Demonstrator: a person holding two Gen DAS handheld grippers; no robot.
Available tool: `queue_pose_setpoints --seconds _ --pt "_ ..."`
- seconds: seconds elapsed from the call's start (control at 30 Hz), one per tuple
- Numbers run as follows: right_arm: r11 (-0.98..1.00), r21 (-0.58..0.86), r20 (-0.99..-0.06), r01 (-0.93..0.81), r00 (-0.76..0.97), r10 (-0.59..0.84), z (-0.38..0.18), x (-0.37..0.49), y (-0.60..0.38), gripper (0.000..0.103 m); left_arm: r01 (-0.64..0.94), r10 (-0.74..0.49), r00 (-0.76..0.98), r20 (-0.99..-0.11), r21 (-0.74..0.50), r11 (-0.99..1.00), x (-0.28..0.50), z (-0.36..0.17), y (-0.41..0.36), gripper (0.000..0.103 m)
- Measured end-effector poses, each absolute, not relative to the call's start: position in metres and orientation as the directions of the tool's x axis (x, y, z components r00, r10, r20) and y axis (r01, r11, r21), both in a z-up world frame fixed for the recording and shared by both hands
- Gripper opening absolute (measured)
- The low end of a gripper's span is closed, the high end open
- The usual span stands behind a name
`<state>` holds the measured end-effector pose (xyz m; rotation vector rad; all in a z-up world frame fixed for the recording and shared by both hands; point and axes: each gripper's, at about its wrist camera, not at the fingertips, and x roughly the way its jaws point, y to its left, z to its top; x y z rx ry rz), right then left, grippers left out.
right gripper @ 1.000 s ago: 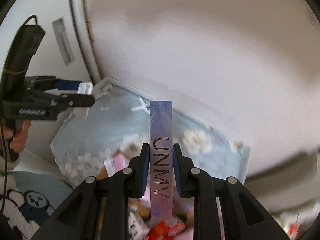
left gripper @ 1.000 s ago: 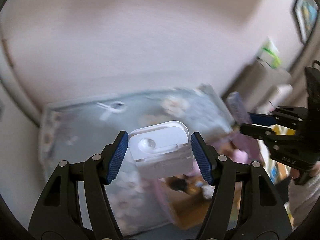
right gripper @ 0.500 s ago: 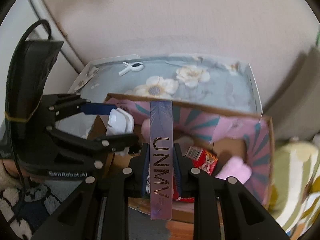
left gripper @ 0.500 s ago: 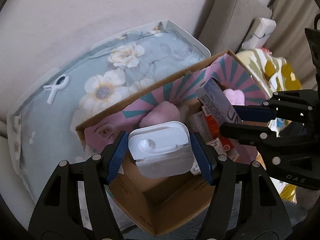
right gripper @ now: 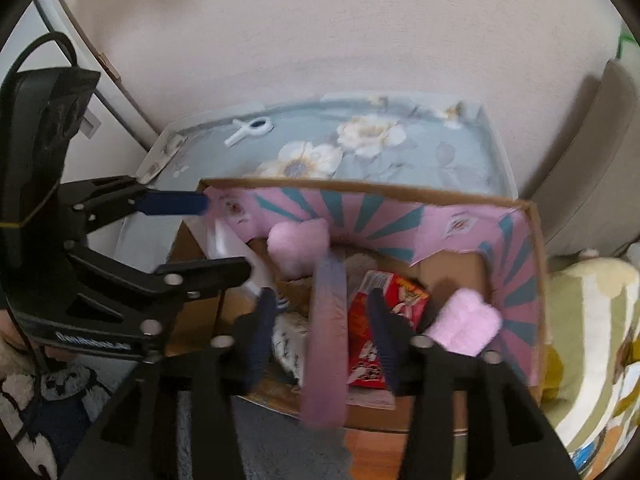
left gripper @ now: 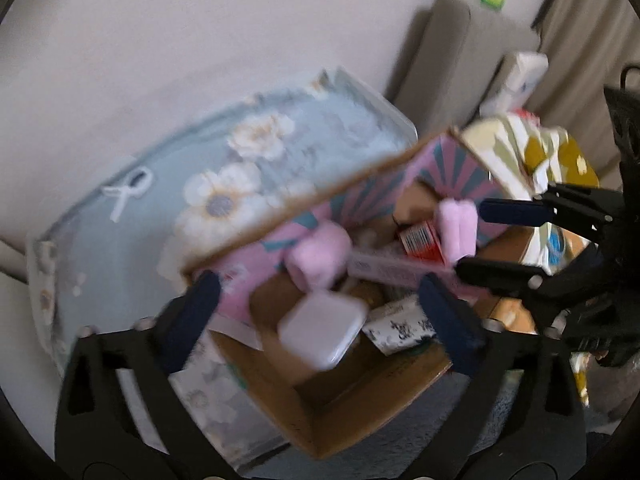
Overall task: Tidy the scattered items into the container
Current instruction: 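Open both grippers to drop the earphone case and stick into the box, then move the right tool back over the tray to the white clip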
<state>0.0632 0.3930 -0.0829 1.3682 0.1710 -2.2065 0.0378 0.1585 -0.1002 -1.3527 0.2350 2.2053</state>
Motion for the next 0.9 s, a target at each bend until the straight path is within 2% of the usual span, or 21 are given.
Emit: queue_pose_setpoints --seconds 0.13,0.37,0.9 --pt "-0.863 0.196 -0.841 0.466 -0.372 -0.392 -0.071 0.060 0.409 0.053 -0.456 0.381 -0.390 -0.838 -0.183 -0.871 0.033 -0.083 0.131 0.102" --pt "-0.852 0.236 -0.837 0.467 -0.347 -0.422 -0.071 0.054 0.406 0.053 -0.333 0.411 -0.362 -0.837 -0.296 -0.895 0.017 -0.091 0.089 0.102" --pt "-0.792 0.180 -0.837 0.583 -0.332 -0.435 -0.058 0.005 0.316 0.053 -0.135 0.192 -0.479 -0.856 -0.145 -0.980 0.004 -0.085 -0.003 0.102"
